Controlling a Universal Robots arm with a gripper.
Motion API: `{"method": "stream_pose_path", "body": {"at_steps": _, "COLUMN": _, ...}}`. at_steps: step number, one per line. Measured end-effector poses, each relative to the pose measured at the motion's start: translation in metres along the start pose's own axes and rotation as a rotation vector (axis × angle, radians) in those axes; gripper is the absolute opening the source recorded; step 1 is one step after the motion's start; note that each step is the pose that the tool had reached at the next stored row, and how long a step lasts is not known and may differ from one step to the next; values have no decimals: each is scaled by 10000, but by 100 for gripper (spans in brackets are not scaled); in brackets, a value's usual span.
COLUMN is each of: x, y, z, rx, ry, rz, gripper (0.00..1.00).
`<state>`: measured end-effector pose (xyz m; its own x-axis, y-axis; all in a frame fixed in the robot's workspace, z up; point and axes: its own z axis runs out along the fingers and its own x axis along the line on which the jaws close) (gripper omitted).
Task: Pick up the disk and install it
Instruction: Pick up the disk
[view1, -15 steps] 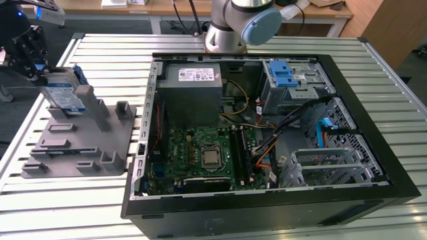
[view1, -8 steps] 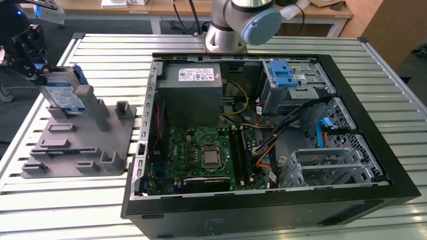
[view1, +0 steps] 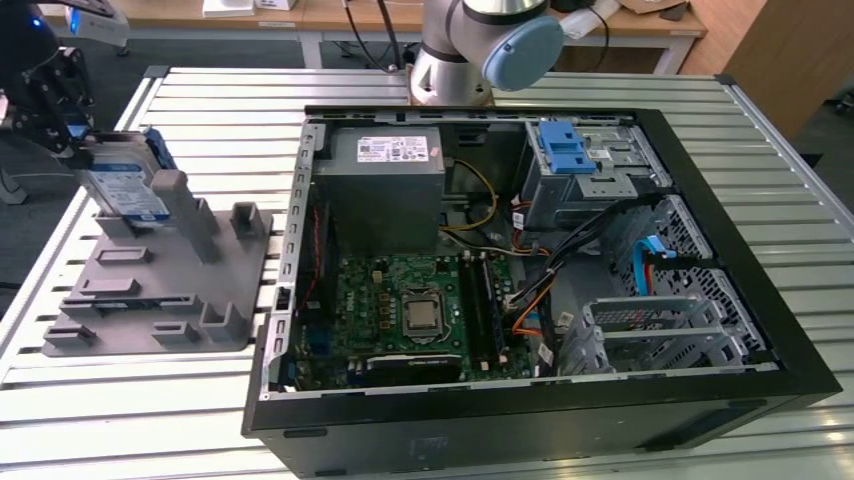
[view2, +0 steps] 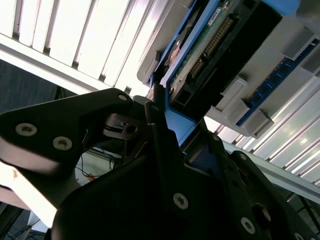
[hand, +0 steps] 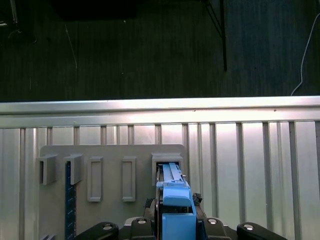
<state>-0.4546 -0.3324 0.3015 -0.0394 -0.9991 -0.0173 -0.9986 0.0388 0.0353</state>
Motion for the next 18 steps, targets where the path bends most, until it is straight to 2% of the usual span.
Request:
{"method": "stream_pose_path", "body": {"at_steps": 2, "x": -1, "y": 1, "z": -29, "rx": 2, "ry": -1, "rz": 0, "gripper": 36}}
{"method": "stream_pose_path", "body": {"at_steps": 18, "x": -1, "y": 2, "z": -64, "rx": 0, "ry": 0, "rz": 0, "gripper": 36}}
